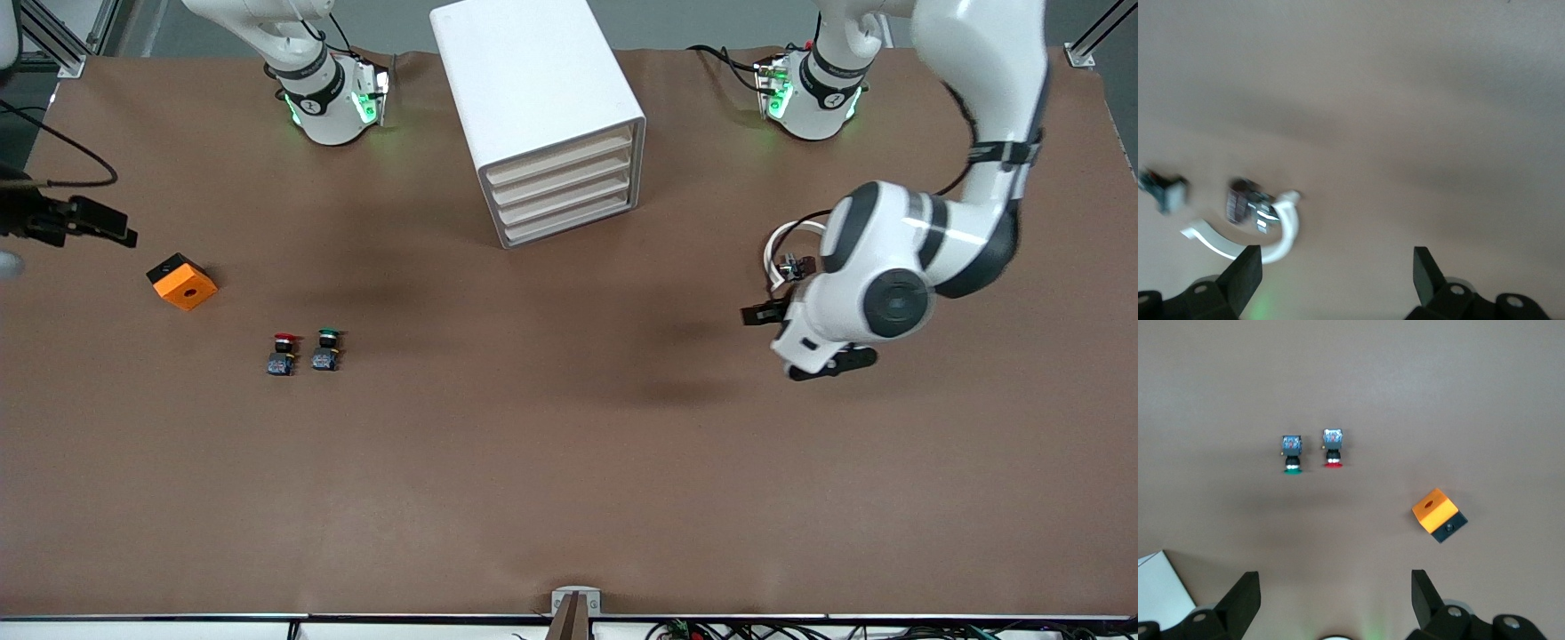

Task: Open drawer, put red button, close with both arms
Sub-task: 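Reach the left gripper to the drawer while the right gripper reaches the button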

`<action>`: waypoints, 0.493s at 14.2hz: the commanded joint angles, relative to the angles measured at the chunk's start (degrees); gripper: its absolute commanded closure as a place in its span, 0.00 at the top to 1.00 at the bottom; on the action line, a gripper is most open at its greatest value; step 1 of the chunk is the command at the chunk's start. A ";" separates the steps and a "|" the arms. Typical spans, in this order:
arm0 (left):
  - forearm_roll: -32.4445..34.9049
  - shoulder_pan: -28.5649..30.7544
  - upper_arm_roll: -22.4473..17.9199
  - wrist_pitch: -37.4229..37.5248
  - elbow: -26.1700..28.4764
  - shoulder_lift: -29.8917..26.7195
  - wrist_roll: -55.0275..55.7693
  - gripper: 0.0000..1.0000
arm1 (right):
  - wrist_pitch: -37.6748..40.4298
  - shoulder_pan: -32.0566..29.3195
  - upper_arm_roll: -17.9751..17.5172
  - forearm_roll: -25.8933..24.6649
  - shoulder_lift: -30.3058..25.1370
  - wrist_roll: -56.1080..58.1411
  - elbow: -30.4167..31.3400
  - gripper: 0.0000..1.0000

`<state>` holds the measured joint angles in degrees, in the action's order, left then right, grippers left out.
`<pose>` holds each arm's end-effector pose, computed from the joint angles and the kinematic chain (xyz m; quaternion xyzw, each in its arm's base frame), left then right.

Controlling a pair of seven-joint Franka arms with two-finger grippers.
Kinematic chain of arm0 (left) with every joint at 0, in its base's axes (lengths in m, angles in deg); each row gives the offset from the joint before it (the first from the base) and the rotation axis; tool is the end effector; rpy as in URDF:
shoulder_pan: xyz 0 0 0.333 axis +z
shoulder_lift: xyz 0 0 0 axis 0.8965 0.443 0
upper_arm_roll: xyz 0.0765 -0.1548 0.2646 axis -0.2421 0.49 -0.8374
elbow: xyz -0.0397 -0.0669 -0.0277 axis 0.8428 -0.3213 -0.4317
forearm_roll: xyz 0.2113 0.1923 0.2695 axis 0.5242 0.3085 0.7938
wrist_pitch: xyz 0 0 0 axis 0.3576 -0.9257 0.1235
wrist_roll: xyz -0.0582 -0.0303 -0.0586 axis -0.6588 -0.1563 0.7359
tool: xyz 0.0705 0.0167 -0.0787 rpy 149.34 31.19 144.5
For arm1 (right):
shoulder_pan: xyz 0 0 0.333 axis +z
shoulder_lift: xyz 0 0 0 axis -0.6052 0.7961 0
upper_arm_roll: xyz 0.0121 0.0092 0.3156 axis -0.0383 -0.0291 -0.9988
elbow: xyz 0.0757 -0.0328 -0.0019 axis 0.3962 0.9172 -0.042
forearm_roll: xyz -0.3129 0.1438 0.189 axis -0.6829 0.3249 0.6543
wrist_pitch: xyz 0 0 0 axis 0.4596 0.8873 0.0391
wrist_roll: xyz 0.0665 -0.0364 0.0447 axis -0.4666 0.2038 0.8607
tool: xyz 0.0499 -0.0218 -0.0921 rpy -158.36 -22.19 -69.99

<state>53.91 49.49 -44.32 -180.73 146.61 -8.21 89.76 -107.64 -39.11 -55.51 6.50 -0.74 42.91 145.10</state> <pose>0.5810 -0.2324 0.3276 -0.9716 -0.1571 0.1726 0.0393 0.5537 -0.0665 0.5656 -0.9977 0.0158 0.0657 0.0085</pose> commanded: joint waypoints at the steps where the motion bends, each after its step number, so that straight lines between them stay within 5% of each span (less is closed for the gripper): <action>1: 1.36 -3.96 1.10 1.25 -6.51 5.73 17.83 1.00 | -1.62 0.55 0.06 -0.62 3.77 -0.54 -2.46 1.00; 7: -1.44 -7.67 6.99 12.49 -15.92 14.00 46.42 1.00 | -12.31 2.57 -0.03 -0.35 9.40 -5.12 2.61 1.00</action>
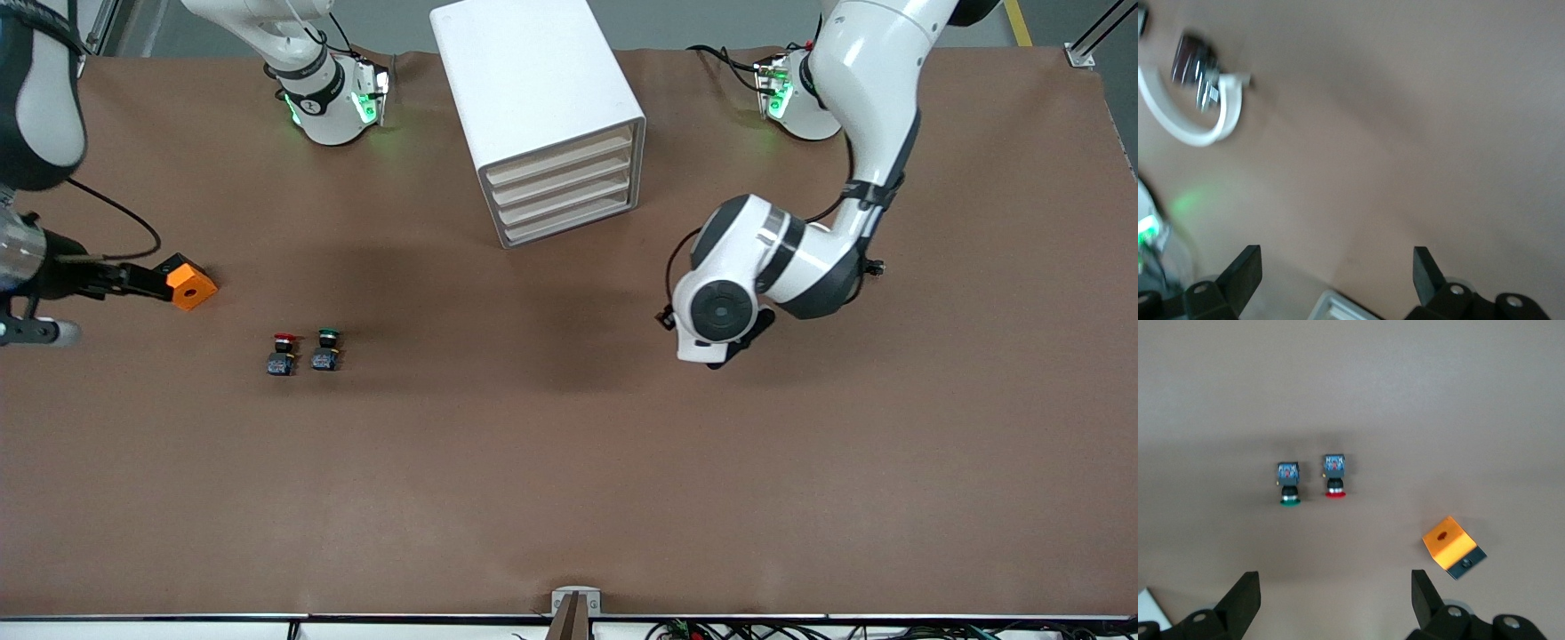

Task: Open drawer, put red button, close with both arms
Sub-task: 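Reach the left gripper to the drawer while the right gripper reaches the button, then grasp the red button with the right gripper while the left gripper grips the drawer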

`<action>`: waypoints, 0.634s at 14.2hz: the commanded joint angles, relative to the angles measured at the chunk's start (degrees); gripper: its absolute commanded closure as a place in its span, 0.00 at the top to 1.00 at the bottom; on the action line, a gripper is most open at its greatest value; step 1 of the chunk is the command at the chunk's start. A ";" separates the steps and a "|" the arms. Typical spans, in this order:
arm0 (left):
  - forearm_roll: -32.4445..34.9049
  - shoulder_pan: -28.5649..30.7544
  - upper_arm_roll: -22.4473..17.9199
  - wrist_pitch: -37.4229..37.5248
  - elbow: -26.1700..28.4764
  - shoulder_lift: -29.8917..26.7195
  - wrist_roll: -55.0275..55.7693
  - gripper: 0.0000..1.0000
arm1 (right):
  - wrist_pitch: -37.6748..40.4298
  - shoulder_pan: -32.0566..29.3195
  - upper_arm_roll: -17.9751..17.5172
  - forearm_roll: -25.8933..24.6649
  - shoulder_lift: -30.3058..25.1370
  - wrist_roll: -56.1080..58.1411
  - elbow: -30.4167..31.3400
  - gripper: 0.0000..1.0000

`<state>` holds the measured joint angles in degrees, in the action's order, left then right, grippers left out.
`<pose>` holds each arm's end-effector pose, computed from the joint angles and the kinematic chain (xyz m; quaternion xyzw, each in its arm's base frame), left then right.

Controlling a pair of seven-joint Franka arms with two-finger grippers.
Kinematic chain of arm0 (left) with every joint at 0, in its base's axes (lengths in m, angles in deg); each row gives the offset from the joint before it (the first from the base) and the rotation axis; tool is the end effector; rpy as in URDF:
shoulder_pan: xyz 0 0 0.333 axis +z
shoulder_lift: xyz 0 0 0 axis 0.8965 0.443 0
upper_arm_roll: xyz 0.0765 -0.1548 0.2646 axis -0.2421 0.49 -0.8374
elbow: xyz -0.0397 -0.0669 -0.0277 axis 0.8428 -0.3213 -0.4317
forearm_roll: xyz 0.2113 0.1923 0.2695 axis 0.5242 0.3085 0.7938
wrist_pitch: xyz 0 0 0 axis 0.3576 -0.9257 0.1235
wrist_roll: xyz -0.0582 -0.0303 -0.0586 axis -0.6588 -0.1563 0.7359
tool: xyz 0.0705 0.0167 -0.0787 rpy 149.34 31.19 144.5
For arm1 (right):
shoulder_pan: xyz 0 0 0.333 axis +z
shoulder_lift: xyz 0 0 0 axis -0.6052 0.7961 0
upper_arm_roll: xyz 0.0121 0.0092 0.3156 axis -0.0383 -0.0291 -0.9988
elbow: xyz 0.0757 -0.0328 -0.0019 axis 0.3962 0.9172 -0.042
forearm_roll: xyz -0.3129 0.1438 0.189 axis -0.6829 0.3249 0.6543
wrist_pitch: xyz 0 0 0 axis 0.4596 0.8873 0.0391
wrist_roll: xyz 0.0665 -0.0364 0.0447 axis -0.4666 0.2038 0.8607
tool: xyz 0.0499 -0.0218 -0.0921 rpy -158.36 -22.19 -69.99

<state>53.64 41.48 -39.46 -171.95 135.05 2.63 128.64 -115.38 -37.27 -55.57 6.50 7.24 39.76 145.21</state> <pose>0.5437 -0.3615 0.2897 -0.8957 -0.3675 0.2071 0.1407 0.5987 -0.0495 0.4941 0.9972 -0.0269 -0.0691 0.0003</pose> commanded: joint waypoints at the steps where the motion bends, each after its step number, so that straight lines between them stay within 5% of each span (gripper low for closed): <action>1: -3.71 0.26 2.49 3.73 -4.63 3.96 12.54 1.00 | -8.09 0.73 0.04 -0.27 1.34 -2.06 5.22 1.00; 9: -24.19 0.79 2.49 4.08 -4.54 7.83 29.54 1.00 | -42.98 0.82 0.04 0.34 3.00 -2.94 28.18 1.00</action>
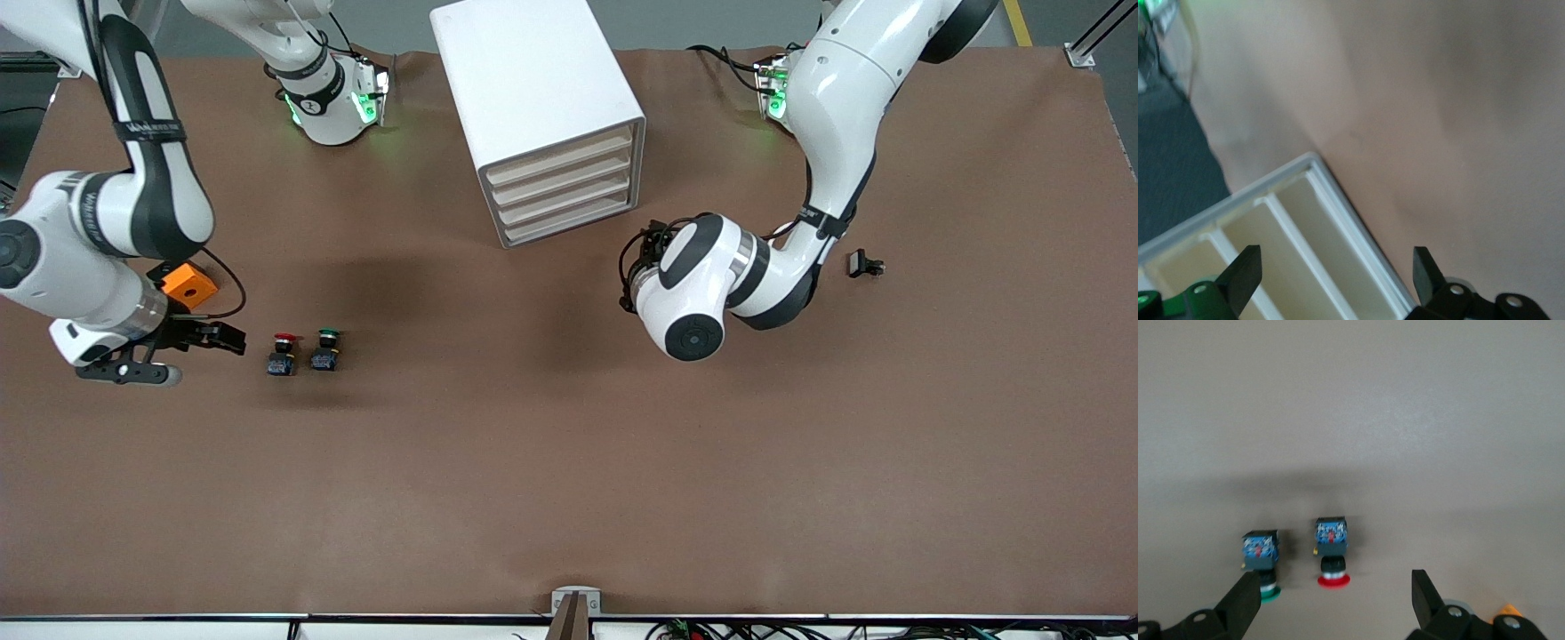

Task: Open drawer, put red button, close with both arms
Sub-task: 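Grasp the red button with the right gripper while the left gripper grips the drawer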

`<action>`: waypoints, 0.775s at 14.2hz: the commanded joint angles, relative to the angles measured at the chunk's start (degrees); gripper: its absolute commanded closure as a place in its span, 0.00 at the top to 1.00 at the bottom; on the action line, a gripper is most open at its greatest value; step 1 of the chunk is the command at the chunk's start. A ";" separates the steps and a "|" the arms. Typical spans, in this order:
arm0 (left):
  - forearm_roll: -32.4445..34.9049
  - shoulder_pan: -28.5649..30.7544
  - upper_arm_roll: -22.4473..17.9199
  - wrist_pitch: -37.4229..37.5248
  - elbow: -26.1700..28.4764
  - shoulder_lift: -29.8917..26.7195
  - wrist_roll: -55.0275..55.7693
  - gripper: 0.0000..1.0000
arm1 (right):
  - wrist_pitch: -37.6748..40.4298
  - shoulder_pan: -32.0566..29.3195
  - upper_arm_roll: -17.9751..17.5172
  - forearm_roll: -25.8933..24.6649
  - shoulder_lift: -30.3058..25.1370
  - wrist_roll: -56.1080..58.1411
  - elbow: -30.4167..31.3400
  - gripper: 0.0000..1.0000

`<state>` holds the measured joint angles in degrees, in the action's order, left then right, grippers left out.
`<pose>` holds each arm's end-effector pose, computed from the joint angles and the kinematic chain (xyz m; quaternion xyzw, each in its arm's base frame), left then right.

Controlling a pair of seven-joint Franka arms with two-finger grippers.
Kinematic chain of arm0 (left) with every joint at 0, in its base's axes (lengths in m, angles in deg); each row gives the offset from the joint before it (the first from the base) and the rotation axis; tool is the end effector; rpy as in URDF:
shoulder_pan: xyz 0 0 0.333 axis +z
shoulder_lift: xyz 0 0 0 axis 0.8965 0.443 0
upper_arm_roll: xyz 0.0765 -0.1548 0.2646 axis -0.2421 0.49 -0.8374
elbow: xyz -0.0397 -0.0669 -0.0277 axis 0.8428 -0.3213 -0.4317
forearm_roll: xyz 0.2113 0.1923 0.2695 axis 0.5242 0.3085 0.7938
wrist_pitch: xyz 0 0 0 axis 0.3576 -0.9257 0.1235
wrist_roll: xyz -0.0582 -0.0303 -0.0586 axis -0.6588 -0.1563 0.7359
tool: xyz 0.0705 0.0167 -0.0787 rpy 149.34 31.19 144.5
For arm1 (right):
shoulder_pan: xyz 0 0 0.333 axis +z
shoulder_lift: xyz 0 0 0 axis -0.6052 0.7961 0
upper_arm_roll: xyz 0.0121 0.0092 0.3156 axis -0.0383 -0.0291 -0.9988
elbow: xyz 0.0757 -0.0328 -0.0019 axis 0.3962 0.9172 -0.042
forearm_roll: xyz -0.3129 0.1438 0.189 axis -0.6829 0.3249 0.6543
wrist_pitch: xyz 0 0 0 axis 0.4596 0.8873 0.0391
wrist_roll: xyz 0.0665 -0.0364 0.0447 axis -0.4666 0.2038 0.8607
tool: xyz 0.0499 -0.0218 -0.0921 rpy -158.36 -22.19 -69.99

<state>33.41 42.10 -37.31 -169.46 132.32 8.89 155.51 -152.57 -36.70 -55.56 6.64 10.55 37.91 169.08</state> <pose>0.5219 -0.4034 0.2542 -0.7222 -0.5694 0.3579 0.1617 0.5839 -0.0450 0.3230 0.9990 -0.0393 0.0181 0.0078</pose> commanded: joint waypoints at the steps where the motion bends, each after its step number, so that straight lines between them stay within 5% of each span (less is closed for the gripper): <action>1: -6.33 0.16 0.34 1.59 -1.81 2.53 4.77 1.00 | -9.31 0.34 0.02 0.20 0.74 -1.08 5.54 1.00; 5: -12.15 -0.98 0.34 2.81 -1.73 4.73 11.19 1.00 | -17.94 0.51 -0.06 0.20 5.40 -1.35 7.74 1.00; 11: -15.94 -3.26 0.43 14.42 -1.02 7.11 16.04 1.00 | -27.35 1.39 -0.06 0.56 11.82 -1.43 7.92 1.00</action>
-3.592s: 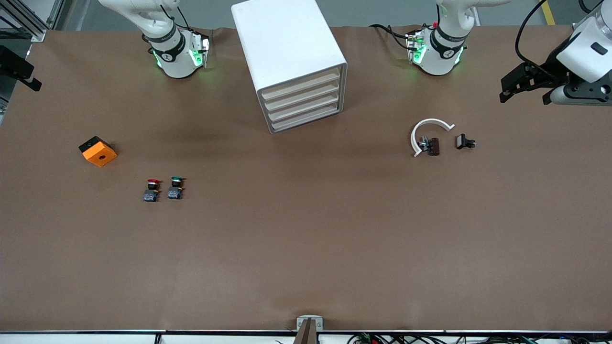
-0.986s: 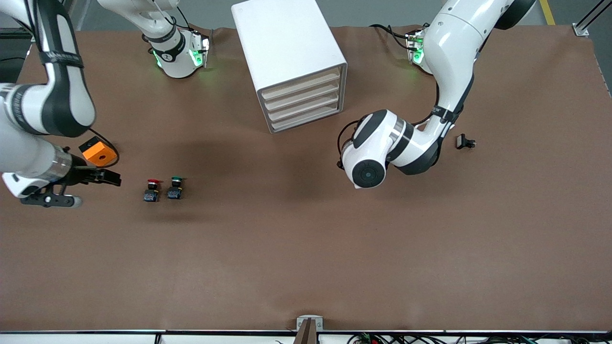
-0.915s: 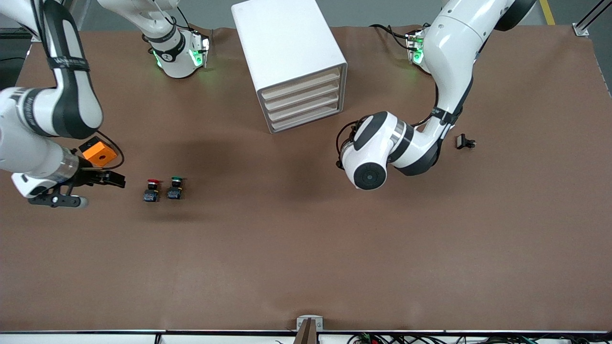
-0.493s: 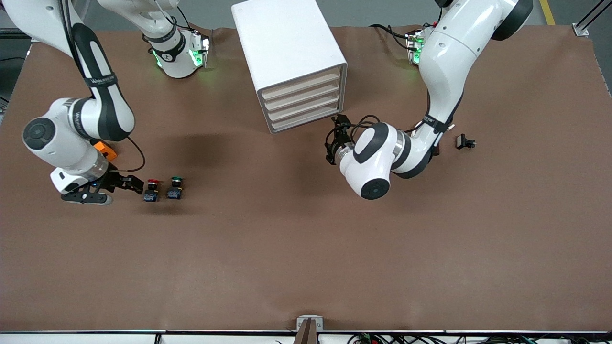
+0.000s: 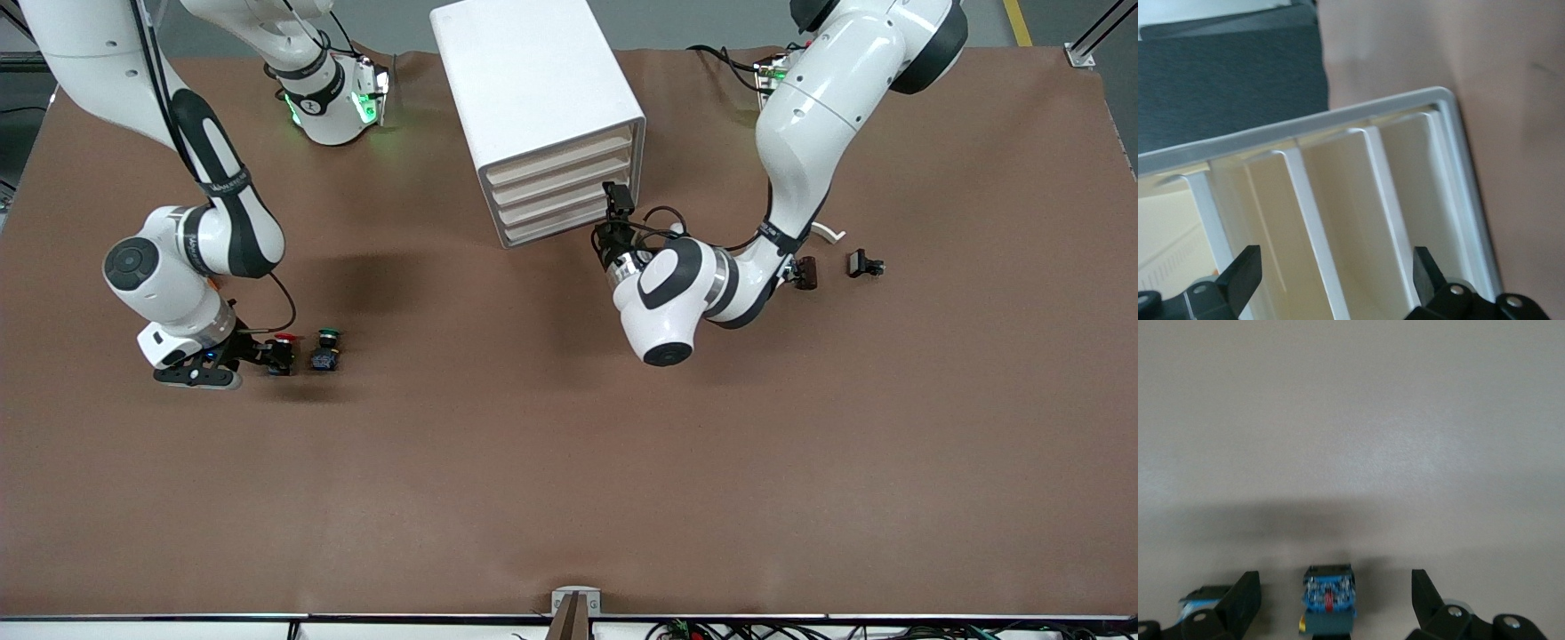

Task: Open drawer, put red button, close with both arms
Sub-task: 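Grasp the red button with the right gripper while the left gripper grips the drawer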

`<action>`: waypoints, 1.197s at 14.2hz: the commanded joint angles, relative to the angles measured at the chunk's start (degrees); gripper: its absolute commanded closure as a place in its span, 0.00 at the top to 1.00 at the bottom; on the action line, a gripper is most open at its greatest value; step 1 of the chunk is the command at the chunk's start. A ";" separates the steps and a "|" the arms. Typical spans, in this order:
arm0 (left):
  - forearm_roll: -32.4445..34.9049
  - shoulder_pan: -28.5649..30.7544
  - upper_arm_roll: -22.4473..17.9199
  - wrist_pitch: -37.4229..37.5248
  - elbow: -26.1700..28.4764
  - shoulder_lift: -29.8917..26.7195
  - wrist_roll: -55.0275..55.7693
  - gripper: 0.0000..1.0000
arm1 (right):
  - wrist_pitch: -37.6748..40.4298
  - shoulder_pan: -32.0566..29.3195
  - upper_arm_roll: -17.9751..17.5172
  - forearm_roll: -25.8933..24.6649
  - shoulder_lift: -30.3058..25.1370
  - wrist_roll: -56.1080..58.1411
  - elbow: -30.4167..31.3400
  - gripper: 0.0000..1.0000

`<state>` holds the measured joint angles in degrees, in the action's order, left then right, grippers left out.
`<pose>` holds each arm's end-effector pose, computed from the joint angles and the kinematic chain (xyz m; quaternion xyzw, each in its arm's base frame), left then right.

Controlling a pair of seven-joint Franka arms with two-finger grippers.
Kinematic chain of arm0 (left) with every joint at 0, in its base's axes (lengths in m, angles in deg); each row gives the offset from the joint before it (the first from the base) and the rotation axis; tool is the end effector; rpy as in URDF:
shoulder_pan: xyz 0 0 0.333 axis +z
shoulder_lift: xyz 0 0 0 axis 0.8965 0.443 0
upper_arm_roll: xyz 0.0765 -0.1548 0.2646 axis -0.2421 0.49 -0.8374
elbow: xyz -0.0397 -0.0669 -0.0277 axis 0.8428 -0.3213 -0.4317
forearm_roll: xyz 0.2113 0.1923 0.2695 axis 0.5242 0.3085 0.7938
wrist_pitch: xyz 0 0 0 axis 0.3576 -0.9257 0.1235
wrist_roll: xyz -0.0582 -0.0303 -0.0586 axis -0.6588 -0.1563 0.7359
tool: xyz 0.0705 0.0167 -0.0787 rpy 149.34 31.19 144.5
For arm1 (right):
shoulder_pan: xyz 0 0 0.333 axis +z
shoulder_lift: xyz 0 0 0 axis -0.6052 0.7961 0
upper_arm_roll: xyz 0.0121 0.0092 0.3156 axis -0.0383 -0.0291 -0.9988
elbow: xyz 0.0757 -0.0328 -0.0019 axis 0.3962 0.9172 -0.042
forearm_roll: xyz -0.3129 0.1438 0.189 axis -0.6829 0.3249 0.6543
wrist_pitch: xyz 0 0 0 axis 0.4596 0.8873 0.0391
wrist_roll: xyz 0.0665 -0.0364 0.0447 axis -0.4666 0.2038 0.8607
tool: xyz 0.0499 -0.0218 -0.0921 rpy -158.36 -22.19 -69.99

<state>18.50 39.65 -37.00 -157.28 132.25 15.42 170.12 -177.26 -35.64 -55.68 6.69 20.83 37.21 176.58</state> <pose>0.4592 -0.4371 0.2067 -0.5737 -0.5808 0.4855 0.3128 0.5697 -0.0340 0.2084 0.9962 -0.0328 0.0786 0.0169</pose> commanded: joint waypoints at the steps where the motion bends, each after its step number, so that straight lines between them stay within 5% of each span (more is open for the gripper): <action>1: -1.03 -1.17 0.12 2.50 -0.60 0.83 1.43 1.00 | -2.49 0.33 0.06 0.60 1.55 -0.74 0.42 1.00; 4: -1.72 -1.78 0.12 2.50 -0.16 2.15 1.52 1.00 | -1.79 0.15 0.06 0.60 1.64 -0.82 0.95 1.00; 5: -3.82 -2.48 0.12 2.50 -0.16 2.24 1.52 0.89 | -1.35 0.15 0.06 0.60 1.64 -0.82 0.95 1.00; 9: -5.42 -4.77 0.04 2.41 -0.16 2.77 1.52 0.71 | -0.64 0.06 0.06 0.60 2.25 -0.65 0.95 1.00; 11: -5.42 -5.30 0.03 2.24 -0.25 3.21 1.43 0.51 | -0.64 -0.02 0.06 0.51 2.51 -0.65 0.95 0.70; 14: -6.47 -5.30 0.03 2.24 -0.25 3.56 3.61 0.18 | 0.23 0.06 0.06 0.60 2.43 -0.65 0.86 0.00; 17: -7.18 -5.13 -0.14 2.24 -0.51 4.09 4.68 0.10 | 2.24 0.24 0.06 0.51 1.82 -0.56 0.43 0.00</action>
<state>12.72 34.42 -37.02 -155.31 132.59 18.71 174.30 -176.98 -35.61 -55.61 6.89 23.45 37.10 177.02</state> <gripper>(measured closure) 0.894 0.586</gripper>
